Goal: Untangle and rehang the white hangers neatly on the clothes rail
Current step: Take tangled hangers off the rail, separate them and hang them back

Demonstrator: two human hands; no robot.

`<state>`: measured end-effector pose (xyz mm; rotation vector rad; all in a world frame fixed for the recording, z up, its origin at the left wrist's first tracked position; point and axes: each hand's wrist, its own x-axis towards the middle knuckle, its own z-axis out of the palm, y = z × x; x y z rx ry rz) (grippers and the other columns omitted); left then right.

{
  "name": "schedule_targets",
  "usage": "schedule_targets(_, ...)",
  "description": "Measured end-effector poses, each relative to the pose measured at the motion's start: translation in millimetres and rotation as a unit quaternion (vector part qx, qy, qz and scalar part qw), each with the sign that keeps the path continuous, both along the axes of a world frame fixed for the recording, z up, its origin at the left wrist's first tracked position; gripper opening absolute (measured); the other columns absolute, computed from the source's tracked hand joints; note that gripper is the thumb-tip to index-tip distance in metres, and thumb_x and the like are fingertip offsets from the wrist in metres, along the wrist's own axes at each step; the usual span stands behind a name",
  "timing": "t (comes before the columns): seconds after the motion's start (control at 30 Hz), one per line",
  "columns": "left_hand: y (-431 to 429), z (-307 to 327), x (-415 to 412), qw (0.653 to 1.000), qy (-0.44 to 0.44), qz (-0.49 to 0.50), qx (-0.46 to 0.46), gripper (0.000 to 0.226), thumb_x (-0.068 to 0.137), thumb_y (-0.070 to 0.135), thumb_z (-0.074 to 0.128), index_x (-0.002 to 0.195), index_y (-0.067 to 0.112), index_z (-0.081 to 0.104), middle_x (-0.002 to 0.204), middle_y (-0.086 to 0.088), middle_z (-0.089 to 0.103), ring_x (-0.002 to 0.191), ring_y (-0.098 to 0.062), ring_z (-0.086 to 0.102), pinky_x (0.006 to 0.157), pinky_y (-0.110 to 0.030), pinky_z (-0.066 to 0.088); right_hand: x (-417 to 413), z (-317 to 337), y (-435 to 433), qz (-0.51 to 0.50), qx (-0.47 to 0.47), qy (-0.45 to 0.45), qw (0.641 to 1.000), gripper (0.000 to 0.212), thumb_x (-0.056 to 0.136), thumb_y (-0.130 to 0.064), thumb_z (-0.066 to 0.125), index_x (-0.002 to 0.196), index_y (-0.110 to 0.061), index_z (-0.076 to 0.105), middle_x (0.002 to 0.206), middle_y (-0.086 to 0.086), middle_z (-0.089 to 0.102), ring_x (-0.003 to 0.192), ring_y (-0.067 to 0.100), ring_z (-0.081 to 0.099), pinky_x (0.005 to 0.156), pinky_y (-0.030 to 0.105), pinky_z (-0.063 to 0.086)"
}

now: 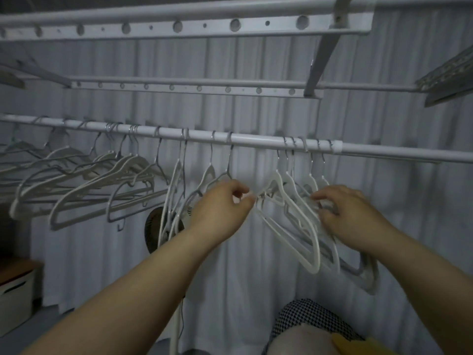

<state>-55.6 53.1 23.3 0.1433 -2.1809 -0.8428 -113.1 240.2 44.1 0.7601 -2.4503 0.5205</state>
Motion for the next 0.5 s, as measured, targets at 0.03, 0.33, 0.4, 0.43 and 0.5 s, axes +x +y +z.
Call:
schedule_targets(0.03, -8, 0, 6, 0.998, 0.027, 0.027, -0.042, 0.031, 0.089, 0.033, 0.050, 0.115, 0.019, 0.059, 0.121, 0.001, 0.058, 0.113, -0.017, 0.051, 0.092, -0.028, 0.039, 2, 4, -3, -0.005, -0.014, 0.005, 1.000, 0.035, 0.089, -0.013, 0.048, 0.123, -0.016, 0.055, 0.136, 0.006, 0.047, 0.128, 0.027, 0.038, 0.108, 0.031, 0.029)
schedule_targets(0.33, -79, -7, 32, 0.982, 0.105, 0.065, -0.144, 0.049, 0.079, 0.046, 0.043, 0.115, 0.016, 0.060, 0.117, -0.002, 0.060, 0.110, -0.021, 0.052, 0.085, -0.024, 0.035, 31, 28, -66, 0.001, -0.059, 0.038, 0.998, 0.032, 0.088, -0.019, 0.053, 0.120, -0.019, 0.056, 0.131, 0.001, 0.052, 0.124, 0.020, 0.041, 0.100, 0.026, 0.032)
schedule_targets(0.4, -94, -11, 29, 0.989, 0.089, 0.034, -0.113, 0.042, 0.087, 0.039, 0.051, 0.124, 0.019, 0.053, 0.124, 0.001, 0.055, 0.115, -0.016, 0.050, 0.088, -0.024, 0.037, 37, 24, -84, -0.007, -0.038, 0.047, 0.998, 0.033, 0.088, -0.021, 0.052, 0.121, -0.021, 0.056, 0.132, -0.002, 0.052, 0.125, 0.019, 0.040, 0.101, 0.026, 0.030)
schedule_targets(0.43, -100, -14, 28, 0.991, 0.090, 0.016, -0.095, 0.040, 0.088, 0.034, 0.053, 0.125, 0.021, 0.051, 0.124, 0.003, 0.055, 0.113, -0.014, 0.050, 0.084, -0.021, 0.036, 39, 22, -93, -0.012, -0.025, 0.046, 0.999, 0.033, 0.089, -0.022, 0.051, 0.121, -0.022, 0.055, 0.132, -0.003, 0.053, 0.125, 0.019, 0.040, 0.099, 0.024, 0.028)
schedule_targets(0.5, -108, -20, 24, 0.994, 0.095, -0.028, -0.051, 0.036, 0.088, 0.030, 0.053, 0.124, 0.022, 0.052, 0.116, 0.007, 0.056, 0.104, -0.008, 0.052, 0.077, -0.017, 0.036, 43, 17, -111, -0.020, -0.006, 0.045, 0.999, 0.033, 0.090, -0.023, 0.050, 0.123, -0.022, 0.054, 0.131, -0.004, 0.053, 0.125, 0.017, 0.041, 0.093, 0.020, 0.024)
